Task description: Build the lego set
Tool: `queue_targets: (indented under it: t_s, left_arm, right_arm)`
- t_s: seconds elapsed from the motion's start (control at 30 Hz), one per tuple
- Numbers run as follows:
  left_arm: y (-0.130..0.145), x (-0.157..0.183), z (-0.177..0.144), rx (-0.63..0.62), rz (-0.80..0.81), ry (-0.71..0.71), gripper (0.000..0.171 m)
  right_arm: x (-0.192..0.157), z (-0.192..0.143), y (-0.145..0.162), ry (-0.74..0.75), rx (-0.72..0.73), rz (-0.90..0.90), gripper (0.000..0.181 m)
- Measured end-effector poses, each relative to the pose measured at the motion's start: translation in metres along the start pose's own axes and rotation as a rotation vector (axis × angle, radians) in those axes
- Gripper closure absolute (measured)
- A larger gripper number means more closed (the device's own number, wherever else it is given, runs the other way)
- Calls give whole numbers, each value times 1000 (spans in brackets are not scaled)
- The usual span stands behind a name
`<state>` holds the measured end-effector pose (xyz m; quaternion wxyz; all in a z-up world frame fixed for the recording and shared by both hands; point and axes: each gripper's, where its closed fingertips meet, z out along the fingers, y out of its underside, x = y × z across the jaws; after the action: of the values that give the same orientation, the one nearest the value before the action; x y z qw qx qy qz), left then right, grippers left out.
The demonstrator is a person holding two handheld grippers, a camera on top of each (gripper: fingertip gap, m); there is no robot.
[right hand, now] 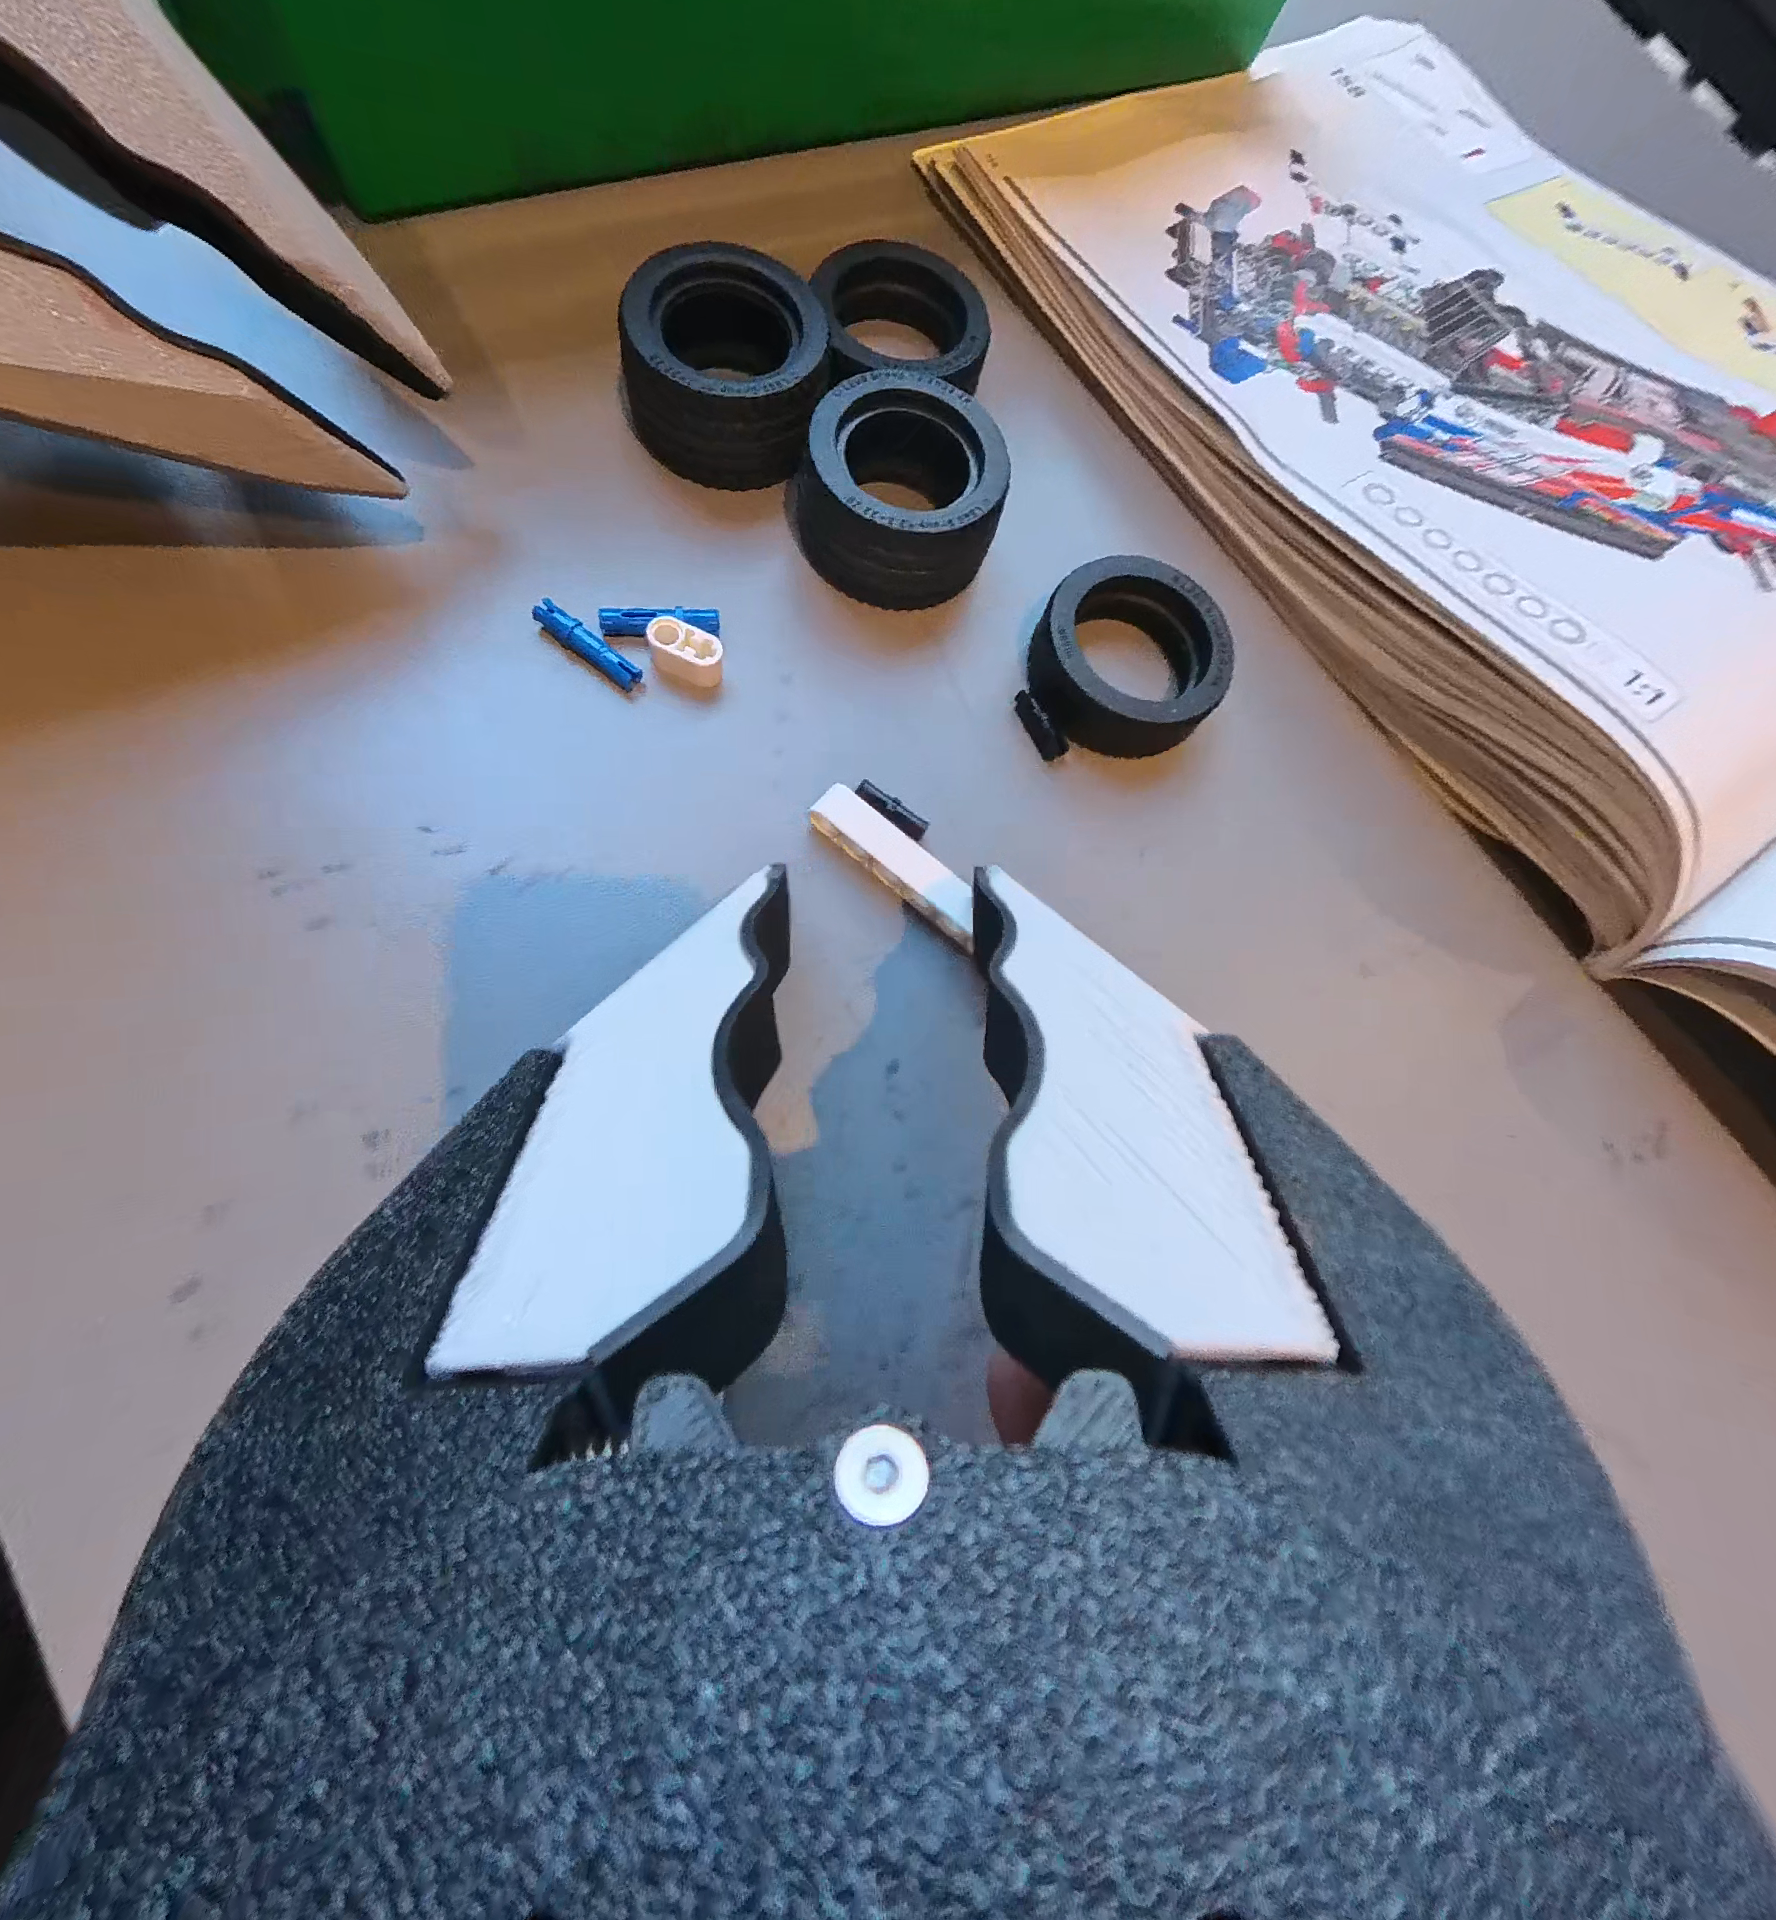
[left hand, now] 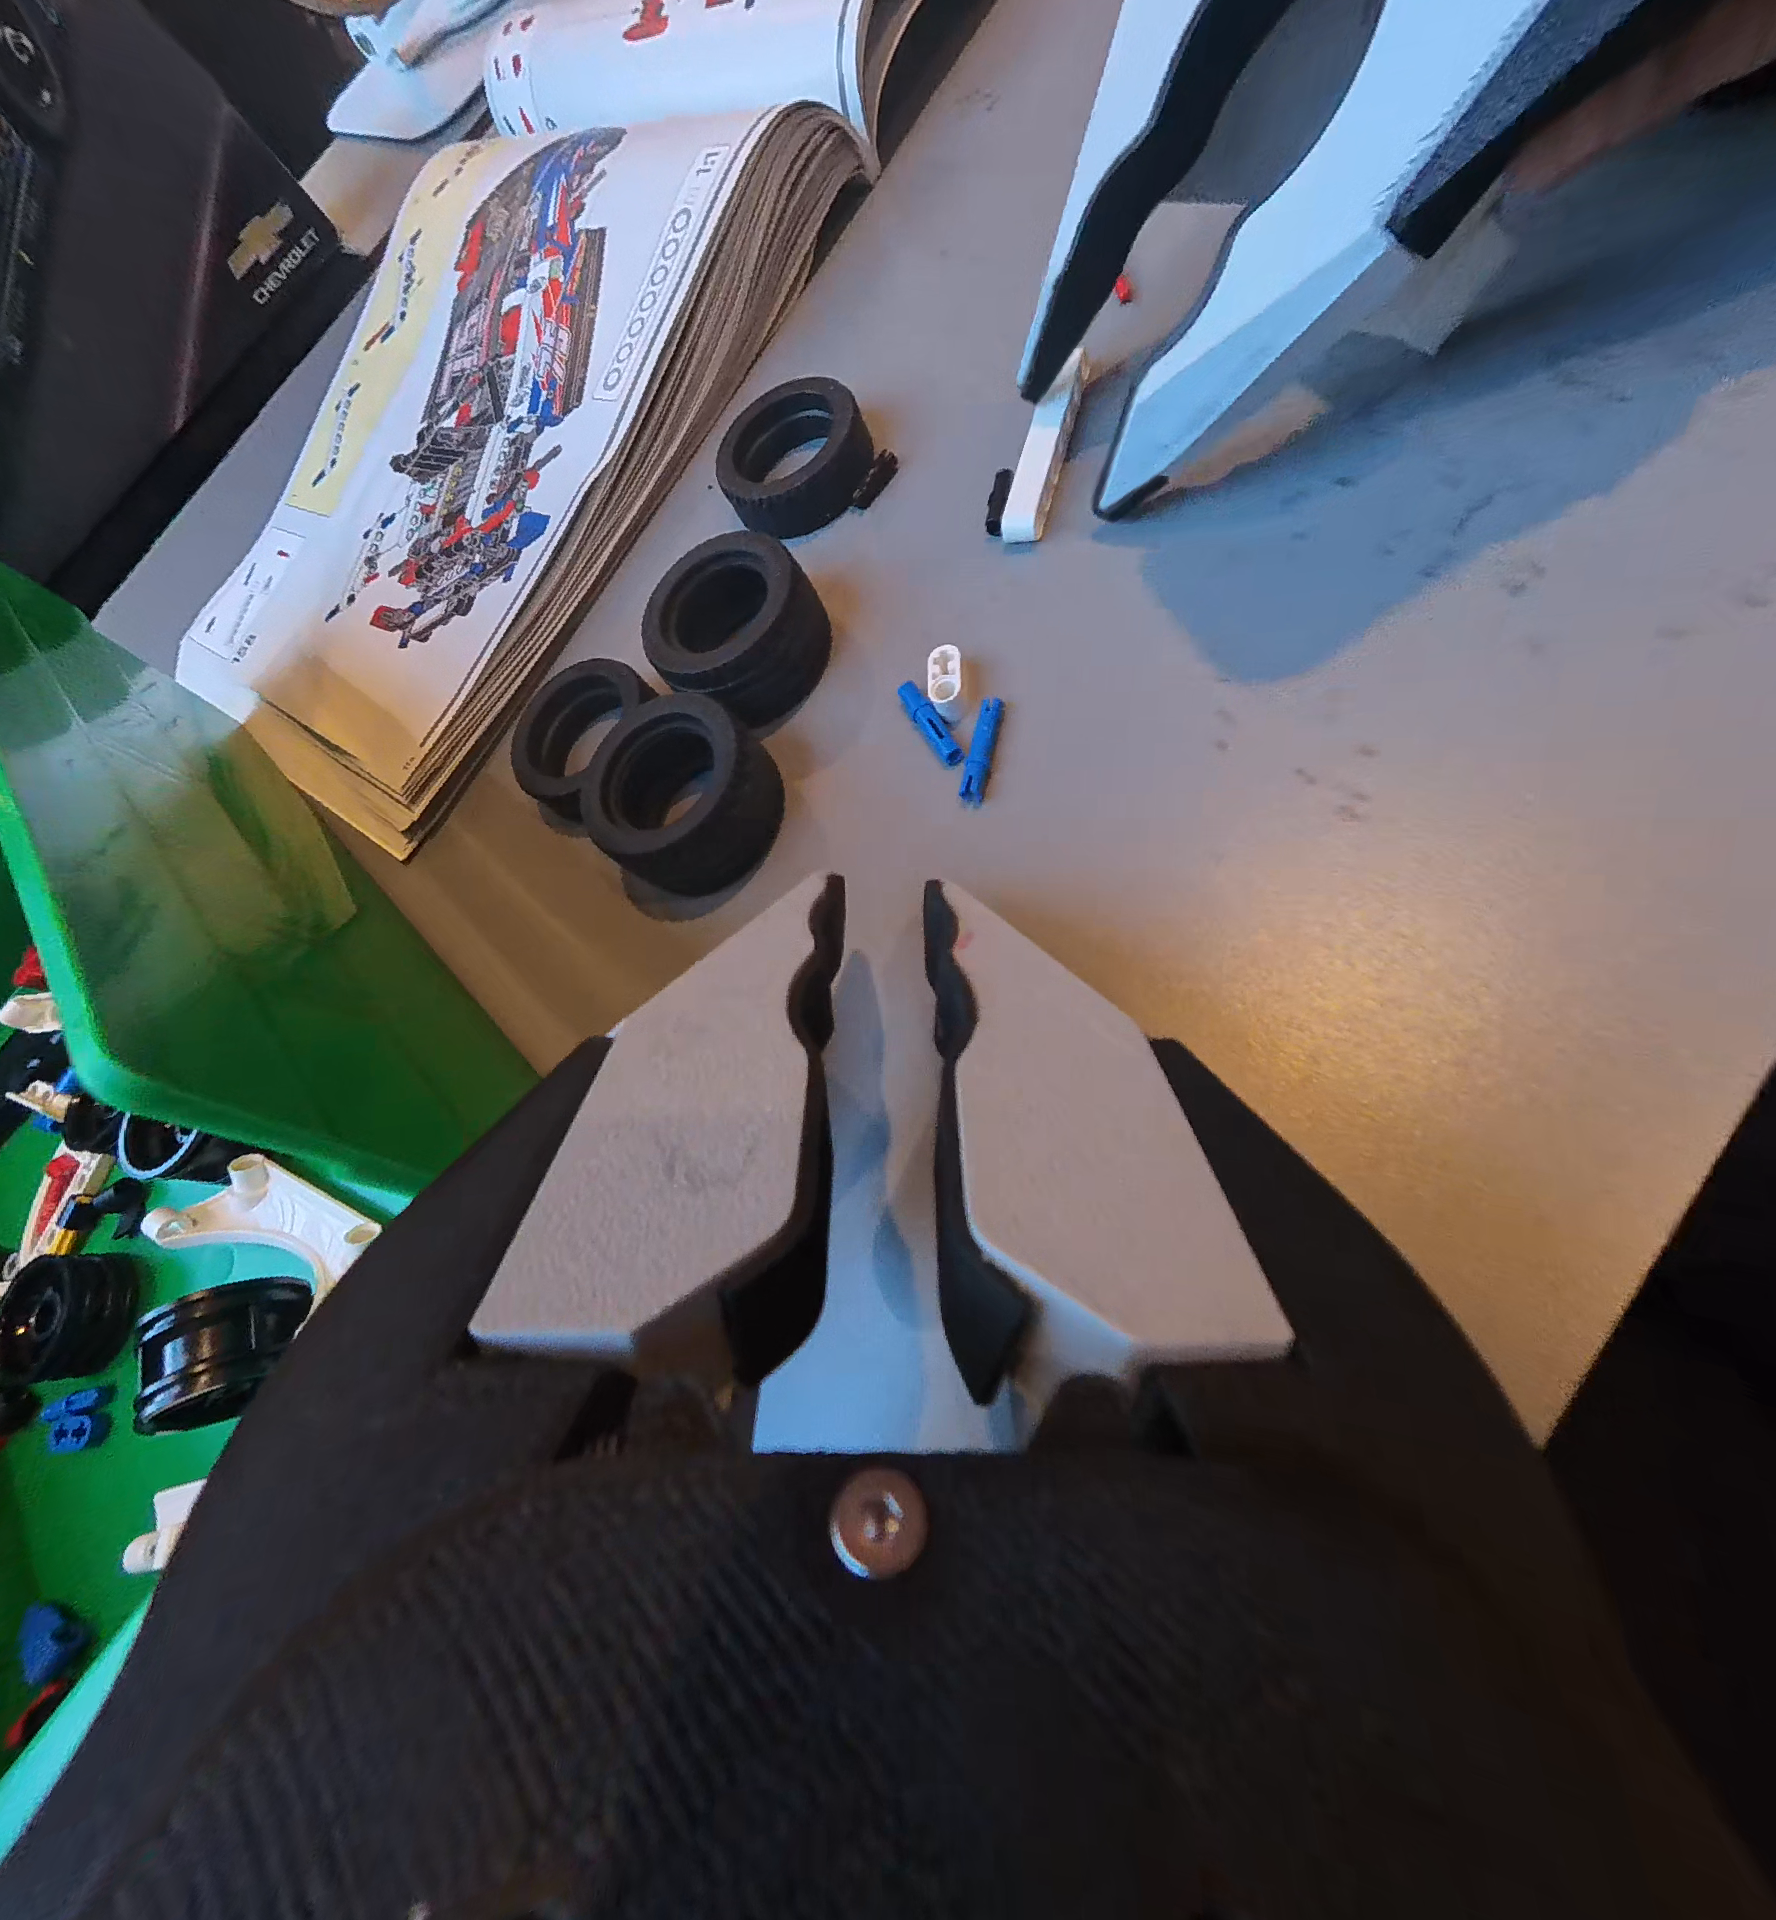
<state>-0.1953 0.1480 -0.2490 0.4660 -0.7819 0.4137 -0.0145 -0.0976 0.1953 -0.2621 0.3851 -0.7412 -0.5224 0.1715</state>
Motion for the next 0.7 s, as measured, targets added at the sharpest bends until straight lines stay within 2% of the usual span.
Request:
queue_targets:
  t_s: [0.2, 0.3, 0.5, 0.7]
  left_arm:
    - [2, 0, 2, -16, 7, -4, 159]
    - [3, 0, 3, -28, 12, -9, 159]
    - [5, 1, 4, -44, 52, -40, 159]
    - [4, 2, 3, -40, 53, -35, 159]
  right_arm:
    - [-3, 0, 1, -63, -2, 33, 141]
    - [-8, -2, 1, -78, 3, -5, 147]
    - [-26, -6, 2, -109, 16, -141, 152]
    - [-68, -18, 2, -244, 71, -359, 159]
